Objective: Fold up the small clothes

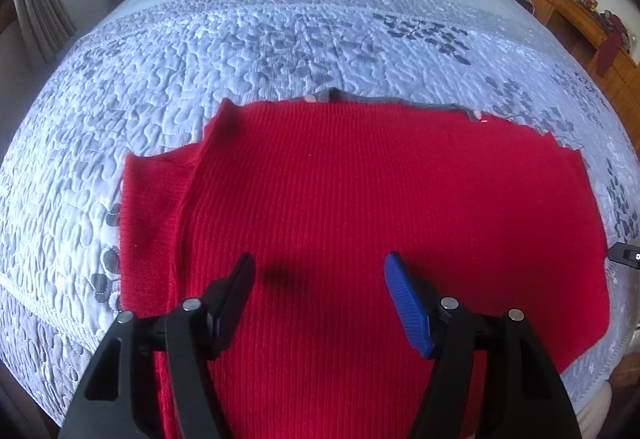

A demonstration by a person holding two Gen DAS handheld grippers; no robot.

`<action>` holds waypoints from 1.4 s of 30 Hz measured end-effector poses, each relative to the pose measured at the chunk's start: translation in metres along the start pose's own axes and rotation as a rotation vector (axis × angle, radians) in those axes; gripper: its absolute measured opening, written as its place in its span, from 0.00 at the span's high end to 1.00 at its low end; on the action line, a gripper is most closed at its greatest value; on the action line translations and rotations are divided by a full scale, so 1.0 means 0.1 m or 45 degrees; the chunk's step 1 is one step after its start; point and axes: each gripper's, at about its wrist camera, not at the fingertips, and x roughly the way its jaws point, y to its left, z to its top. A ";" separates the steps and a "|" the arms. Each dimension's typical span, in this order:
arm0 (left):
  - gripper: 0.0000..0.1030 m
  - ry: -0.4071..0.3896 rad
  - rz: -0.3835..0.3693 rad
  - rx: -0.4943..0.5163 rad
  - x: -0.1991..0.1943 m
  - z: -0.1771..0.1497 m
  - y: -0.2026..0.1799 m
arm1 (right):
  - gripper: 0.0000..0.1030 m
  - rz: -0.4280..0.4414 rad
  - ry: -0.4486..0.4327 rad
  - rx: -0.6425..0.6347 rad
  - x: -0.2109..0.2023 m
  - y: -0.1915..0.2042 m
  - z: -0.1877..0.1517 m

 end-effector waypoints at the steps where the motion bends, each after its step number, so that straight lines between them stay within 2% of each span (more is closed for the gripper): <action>1: 0.34 0.013 -0.001 -0.007 0.04 0.00 0.02 | 0.34 0.015 0.014 0.011 0.04 -0.02 0.02; 8: 0.30 0.031 -0.045 0.002 0.16 -0.03 0.08 | 0.29 0.024 0.044 0.025 0.23 -0.05 0.08; 10: 0.30 0.036 -0.045 0.009 0.18 -0.03 0.08 | 0.40 0.018 0.037 0.018 0.25 -0.03 0.11; 12: 0.29 0.042 -0.050 0.010 0.18 -0.02 0.08 | 0.57 0.004 0.034 0.004 0.27 -0.03 0.14; 15: 0.29 0.055 -0.076 0.006 0.20 -0.01 0.12 | 0.75 0.079 0.049 0.031 0.31 -0.07 0.17; 19: 0.27 0.068 -0.085 0.026 0.24 0.00 0.12 | 0.83 0.102 0.046 0.067 0.28 -0.08 0.19; 22: 0.25 0.063 -0.094 0.036 0.27 0.00 0.12 | 0.85 0.047 0.060 0.103 0.28 -0.05 0.19; 26: 0.24 0.049 -0.097 0.042 0.28 0.00 0.12 | 0.85 -0.129 0.104 0.075 0.38 0.10 0.22; 29: 0.24 0.067 -0.104 0.052 0.26 0.02 0.13 | 0.86 -0.194 0.105 0.085 0.31 0.21 0.25; 32: 0.24 0.094 -0.113 0.056 0.16 0.05 0.14 | 0.87 -0.217 0.050 0.077 0.12 0.39 0.25; 35: 0.24 0.052 -0.107 0.025 -0.05 0.00 0.28 | 0.88 -0.211 -0.032 -0.018 -0.16 0.78 0.26; 40: 0.24 0.010 -0.138 -0.022 -0.30 -0.14 0.60 | 0.89 -0.166 -0.086 -0.214 -0.35 1.69 0.24; 42: 0.24 0.000 -0.186 -0.047 -0.37 -0.18 0.74 | 0.89 -0.134 -0.089 -0.276 -0.33 2.00 0.22</action>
